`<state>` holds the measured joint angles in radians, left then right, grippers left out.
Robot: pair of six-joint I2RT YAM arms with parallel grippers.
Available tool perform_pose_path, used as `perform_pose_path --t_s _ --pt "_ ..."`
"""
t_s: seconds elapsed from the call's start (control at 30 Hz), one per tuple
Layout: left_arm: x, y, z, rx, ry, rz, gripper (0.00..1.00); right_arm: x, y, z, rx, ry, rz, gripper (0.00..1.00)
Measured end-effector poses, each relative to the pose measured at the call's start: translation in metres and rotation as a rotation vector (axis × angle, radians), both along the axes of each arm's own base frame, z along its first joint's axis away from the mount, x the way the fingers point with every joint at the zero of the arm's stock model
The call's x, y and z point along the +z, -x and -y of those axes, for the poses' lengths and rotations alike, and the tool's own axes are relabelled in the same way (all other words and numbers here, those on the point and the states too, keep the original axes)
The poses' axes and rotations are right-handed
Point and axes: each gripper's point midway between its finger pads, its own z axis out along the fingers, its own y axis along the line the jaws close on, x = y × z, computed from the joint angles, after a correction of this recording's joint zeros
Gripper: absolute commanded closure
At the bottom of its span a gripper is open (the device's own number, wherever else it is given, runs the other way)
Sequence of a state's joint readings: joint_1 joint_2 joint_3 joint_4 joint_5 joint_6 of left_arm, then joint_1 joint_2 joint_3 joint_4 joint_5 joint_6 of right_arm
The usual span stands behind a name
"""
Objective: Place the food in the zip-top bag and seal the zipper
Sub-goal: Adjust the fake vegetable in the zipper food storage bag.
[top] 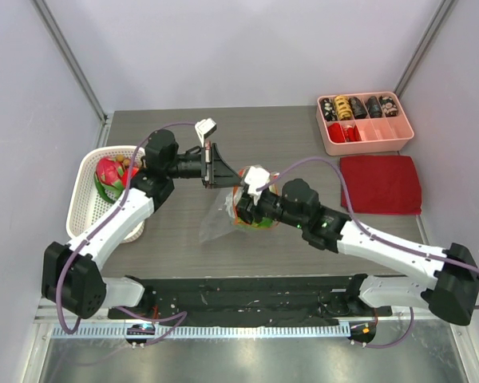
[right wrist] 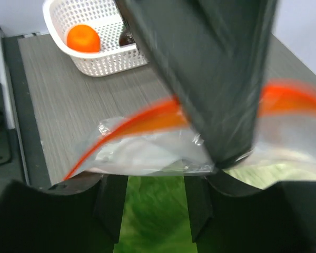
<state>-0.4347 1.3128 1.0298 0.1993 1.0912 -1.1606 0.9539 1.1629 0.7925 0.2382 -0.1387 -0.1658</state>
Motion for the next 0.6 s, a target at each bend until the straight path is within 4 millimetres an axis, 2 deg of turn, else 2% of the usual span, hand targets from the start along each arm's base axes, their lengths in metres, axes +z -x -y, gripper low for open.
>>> perform_pose_path --t_s 0.1,0.23,0.33,0.4,0.53,0.6 --pt "0.0 -0.001 -0.002 0.011 -0.003 0.023 1.0 0.032 0.007 0.003 0.022 0.016 -0.016 0.48" --pt "0.0 -0.004 -0.003 0.027 -0.003 0.041 1.0 0.052 0.022 0.018 0.045 0.053 -0.042 0.5" --pt "-0.002 -0.004 -0.003 0.027 -0.001 0.034 1.0 0.053 0.03 0.033 0.025 0.075 -0.074 0.49" --pt "-0.005 -0.004 -0.003 0.028 0.0 0.021 1.0 0.052 0.028 0.046 -0.043 0.076 -0.11 0.49" --pt "-0.01 -0.006 -0.002 0.031 -0.002 0.009 1.0 0.045 0.009 0.069 -0.232 0.07 -0.176 0.49" --pt "-0.011 -0.007 -0.002 0.034 -0.002 0.008 1.0 0.033 -0.004 0.082 -0.321 0.074 -0.213 0.48"
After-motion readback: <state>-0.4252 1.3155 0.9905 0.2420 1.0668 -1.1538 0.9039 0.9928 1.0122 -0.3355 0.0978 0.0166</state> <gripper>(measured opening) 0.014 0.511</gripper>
